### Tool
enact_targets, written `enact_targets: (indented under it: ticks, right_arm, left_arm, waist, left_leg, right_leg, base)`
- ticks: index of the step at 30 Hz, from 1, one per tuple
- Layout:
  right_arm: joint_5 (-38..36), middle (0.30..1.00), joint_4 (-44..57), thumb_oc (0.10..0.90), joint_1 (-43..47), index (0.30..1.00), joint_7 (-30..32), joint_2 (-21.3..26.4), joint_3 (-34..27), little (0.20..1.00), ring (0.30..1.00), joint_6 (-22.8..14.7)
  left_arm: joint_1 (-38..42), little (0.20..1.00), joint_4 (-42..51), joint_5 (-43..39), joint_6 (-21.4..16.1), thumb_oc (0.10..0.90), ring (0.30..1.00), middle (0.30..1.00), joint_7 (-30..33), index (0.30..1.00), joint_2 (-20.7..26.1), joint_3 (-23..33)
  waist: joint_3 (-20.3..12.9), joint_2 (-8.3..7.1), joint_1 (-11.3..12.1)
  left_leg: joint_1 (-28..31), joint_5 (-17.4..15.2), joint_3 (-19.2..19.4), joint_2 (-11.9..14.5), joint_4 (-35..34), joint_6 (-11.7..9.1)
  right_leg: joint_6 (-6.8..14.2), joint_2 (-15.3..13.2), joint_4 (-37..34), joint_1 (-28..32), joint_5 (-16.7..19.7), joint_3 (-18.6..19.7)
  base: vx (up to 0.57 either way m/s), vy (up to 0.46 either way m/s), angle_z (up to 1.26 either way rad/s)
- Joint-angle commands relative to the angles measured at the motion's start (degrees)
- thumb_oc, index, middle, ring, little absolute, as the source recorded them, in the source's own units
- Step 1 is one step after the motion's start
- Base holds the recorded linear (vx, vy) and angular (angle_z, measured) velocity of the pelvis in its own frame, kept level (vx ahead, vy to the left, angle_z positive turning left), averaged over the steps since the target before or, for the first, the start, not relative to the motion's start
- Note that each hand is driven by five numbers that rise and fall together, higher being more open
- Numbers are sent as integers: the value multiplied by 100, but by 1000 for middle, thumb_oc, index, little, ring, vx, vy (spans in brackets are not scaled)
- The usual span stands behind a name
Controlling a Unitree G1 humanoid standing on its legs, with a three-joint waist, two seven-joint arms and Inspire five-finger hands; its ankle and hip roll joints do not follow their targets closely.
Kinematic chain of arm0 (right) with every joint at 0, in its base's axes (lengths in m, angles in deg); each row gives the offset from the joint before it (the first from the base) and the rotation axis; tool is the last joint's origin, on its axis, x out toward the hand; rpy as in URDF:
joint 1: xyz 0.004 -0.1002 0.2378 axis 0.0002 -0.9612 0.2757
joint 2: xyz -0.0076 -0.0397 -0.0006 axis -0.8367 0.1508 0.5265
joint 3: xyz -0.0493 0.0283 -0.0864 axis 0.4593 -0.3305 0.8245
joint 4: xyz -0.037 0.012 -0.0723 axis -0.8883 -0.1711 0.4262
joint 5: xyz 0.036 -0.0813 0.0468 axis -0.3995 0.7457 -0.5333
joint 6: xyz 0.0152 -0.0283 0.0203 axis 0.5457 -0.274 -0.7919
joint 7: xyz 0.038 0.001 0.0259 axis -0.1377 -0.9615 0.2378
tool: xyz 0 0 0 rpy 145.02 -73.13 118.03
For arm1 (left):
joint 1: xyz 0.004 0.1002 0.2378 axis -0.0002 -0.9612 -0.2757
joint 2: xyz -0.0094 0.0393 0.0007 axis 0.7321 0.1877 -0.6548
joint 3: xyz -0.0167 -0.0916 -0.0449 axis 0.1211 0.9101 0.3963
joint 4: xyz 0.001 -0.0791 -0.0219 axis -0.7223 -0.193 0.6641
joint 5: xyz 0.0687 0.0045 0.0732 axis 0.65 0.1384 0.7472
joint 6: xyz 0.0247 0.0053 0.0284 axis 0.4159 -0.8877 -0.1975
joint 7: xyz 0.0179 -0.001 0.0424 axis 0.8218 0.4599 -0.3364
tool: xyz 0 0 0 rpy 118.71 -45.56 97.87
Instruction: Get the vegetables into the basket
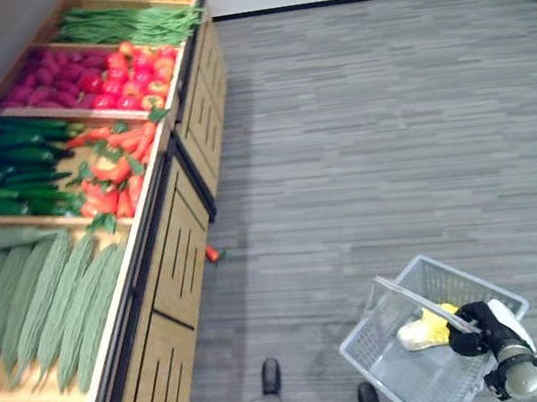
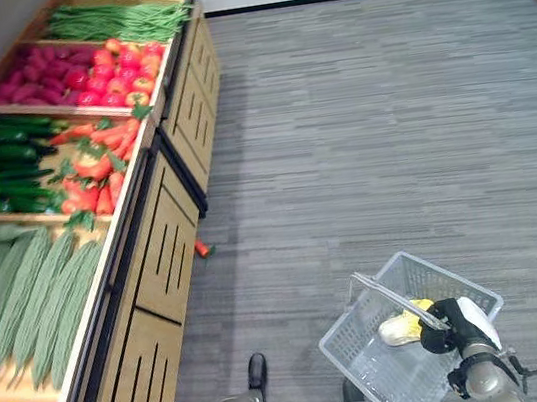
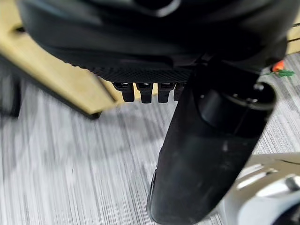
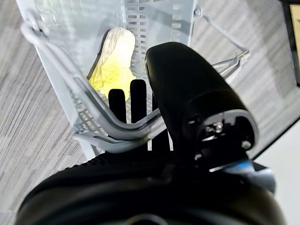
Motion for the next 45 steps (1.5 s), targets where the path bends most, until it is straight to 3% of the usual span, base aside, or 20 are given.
enact_targets:
  ticks: [1, 7, 8, 9, 13, 15, 18, 19, 23, 26, 28, 32, 33, 36, 37, 38, 39, 40, 42, 45]
  right_arm:
    - [-36, 300, 478, 400, 374, 300, 285, 313, -288, 300, 300, -422]
    - [-171, 300, 406, 400, 650, 300, 243, 100, -200, 300, 300, -349]
    - [-137, 300, 439, 400, 745, 300, 252, 88, -147, 300, 300, -334]
    - [-137, 300, 439, 400, 746, 300, 252, 87, -147, 300, 300, -333]
    - [-114, 300, 580, 400, 781, 300, 220, 84, -62, 300, 300, -348]
    - [-86, 300, 707, 400, 767, 300, 221, 76, -37, 300, 300, -343]
    - [-76, 300, 830, 400, 798, 300, 194, 51, 41, 300, 300, -352]
    - [-91, 300, 765, 400, 836, 300, 222, 27, 74, 300, 300, -343]
    - [-13, 300, 875, 400, 844, 300, 221, -61, 144, 300, 300, -288]
    - [5, 300, 840, 400, 808, 300, 132, 10, 210, 300, 300, -319]
    - [-49, 300, 910, 400, 808, 300, 107, 149, 204, 300, 300, -376]
    - [-158, 300, 892, 400, 838, 300, 187, 345, 106, 300, 300, -430]
    - [-146, 300, 870, 400, 809, 300, 227, 428, 63, 300, 300, -420]
    - [-89, 300, 921, 400, 645, 300, 294, 498, -25, 300, 300, -381]
    - [-107, 300, 935, 400, 564, 300, 346, 476, -114, 300, 300, -358]
    - [-107, 300, 936, 400, 561, 300, 346, 474, -117, 300, 300, -358]
    - [-82, 300, 1001, 400, 438, 300, 400, 445, -229, 300, 300, -335]
    - [-74, 300, 1031, 400, 405, 300, 409, 415, -252, 300, 300, -336]
    - [20, 300, 1033, 400, 426, 300, 415, 344, -162, 300, 300, -323]
    - [76, 300, 972, 400, 429, 300, 351, 170, -114, 300, 300, -273]
  left_arm:
    - [172, 1000, -160, 250, -96, 900, 1000, 1000, 172, 1000, 365, 7]
    - [317, 1000, 54, 161, -114, 900, 1000, 1000, 216, 1000, 517, 50]
    - [387, 1000, 105, 151, -106, 900, 1000, 1000, 214, 1000, 569, 24]
    - [387, 1000, 107, 150, -105, 900, 1000, 1000, 213, 1000, 569, 25]
    - [597, 1000, 401, 195, -95, 900, 1000, 1000, 216, 1000, 695, -118]
    - [715, 1000, 555, 163, -103, 900, 1000, 1000, 226, 1000, 739, -166]
    - [988, 1000, 750, -12, -147, 900, 1000, 1000, 283, 1000, 738, -222]
    - [1074, 1000, 914, -12, -159, 900, 1000, 1000, 309, 1000, 723, -279]
    - [1096, 1000, 1065, -31, -196, 900, 1000, 1000, 316, 1000, 640, -338]
    - [941, 1000, 792, -10, -153, 900, 1000, 1000, 358, 1000, 530, -265]
    - [799, 1000, 355, -91, -105, 900, 1000, 1000, 402, 1000, 427, -84]
    - [679, 1000, -113, -69, -15, 900, 1000, 1000, 479, 1000, 280, 35]
    - [627, 1000, -234, -9, 58, 900, 1000, 1000, 475, 1000, 219, 60]
    - [564, 1000, -287, 116, 149, 900, 1000, 1000, 458, 1000, 160, 51]
    - [598, 1000, -316, 177, 185, 900, 1000, 1000, 433, 1000, 153, 17]
    - [598, 1000, -316, 177, 186, 900, 1000, 1000, 433, 1000, 154, 14]
    - [638, 1000, -270, 316, 219, 900, 1000, 1000, 406, 1000, 160, -40]
    - [660, 1000, -284, 389, 228, 900, 1000, 1000, 416, 1000, 158, -60]
    - [660, 1000, -271, 457, 232, 900, 1000, 1000, 420, 1000, 177, -67]
    - [582, 1000, -232, 458, 218, 900, 1000, 1000, 416, 1000, 234, -11]
  waist:
    - [-378, -152, 108]
    - [-478, -305, 153]
    - [-453, -303, 140]
    - [-453, -305, 148]
    - [-254, -180, -10]
    - [-145, -103, -92]
    - [-29, -88, -260]
    - [9, -142, -336]
    - [-8, -181, -481]
    - [-229, -128, -428]
    - [-295, -19, -387]
    - [-254, 25, -330]
    - [-222, 23, -313]
    - [-107, -19, -318]
    - [-55, -32, -321]
    - [-54, -33, -327]
    - [-52, -16, -353]
    - [-77, -6, -356]
    - [-95, -7, -230]
    - [-209, -84, -178]
  left_leg:
    - [-610, 443, -117, 189, 1, -285]
    - [-515, 28, 159, -74, 196, 14]
    - [-414, -48, 196, -120, 181, 82]
    - [-415, -48, 205, -119, 179, 82]
    - [-44, -182, 139, -199, 122, 251]
    - [196, -240, 80, -178, 30, 281]
    - [565, -465, 55, -117, -25, 169]
    - [732, -606, -7, -83, -1, 79]
    - [1197, -930, -198, 82, 3, -119]
    - [1359, -967, -406, 369, 218, -264]
    - [1280, -681, -614, 658, 394, -415]
    - [1039, -146, -819, 806, 762, -537]
    - [880, 148, -721, 877, 1000, -612]
    - [429, 435, -131, 961, 1574, -650]
    - [150, 366, 304, 995, 1453, -638]
    - [145, 360, 296, 991, 1462, -635]
    - [-139, 54, 871, 841, 1086, -554]
    - [-210, -13, 1042, 725, 890, -519]
    - [-495, 205, 1116, 567, 551, -511]
    - [-279, -19, 1238, 425, 475, -298]
  right_leg:
    - [250, 264, 659, 285, -585, -266]
    - [525, -103, 986, -9, -54, -39]
    - [582, -128, 1364, -203, 169, 1]
    - [583, -129, 1380, -217, 162, 12]
    - [505, -53, 2711, -794, 851, 80]
    - [408, -33, 2987, -1181, 769, -55]
    - [351, -117, 1962, -1574, 514, -424]
    - [466, -195, 1199, -1641, 721, -445]
    - [687, -308, 542, -1891, 1286, -262]
    - [521, -34, 633, -1705, 1030, -404]
    - [329, 218, 899, -1693, 708, -598]
    - [163, 352, 976, -1574, 476, -773]
    - [72, 381, 951, -1457, 369, -876]
    - [-102, 362, 805, -1050, 155, -1202]
    - [-96, 303, 725, -863, 95, -1411]
    - [-92, 299, 717, -855, 96, -1420]
    - [-38, 208, 550, -668, 82, -1711]
    - [-16, 191, 504, -628, 76, -1782]
    - [21, 263, 412, -418, 33, -1745]
    - [136, 145, 532, -223, -101, -1633]
  base:
    - [174, 226, -15]
    - [143, 201, -20]
    - [50, 94, -10]
    - [82, 156, -16]
    - [67, 133, -12]
    - [154, 83, 12]
    - [295, -109, -6]
    - [339, -224, 15]
    - [353, -254, 29]
    - [401, -409, 67]
    - [254, -432, 17]
    - [158, -288, 31]
    - [140, -260, 54]
    - [117, -264, 70]
    - [40, -133, 98]
    - [79, -143, 102]
    - [91, -51, 91]
    - [186, -25, 100]
    - [289, 121, 55]
    - [288, 212, -61]
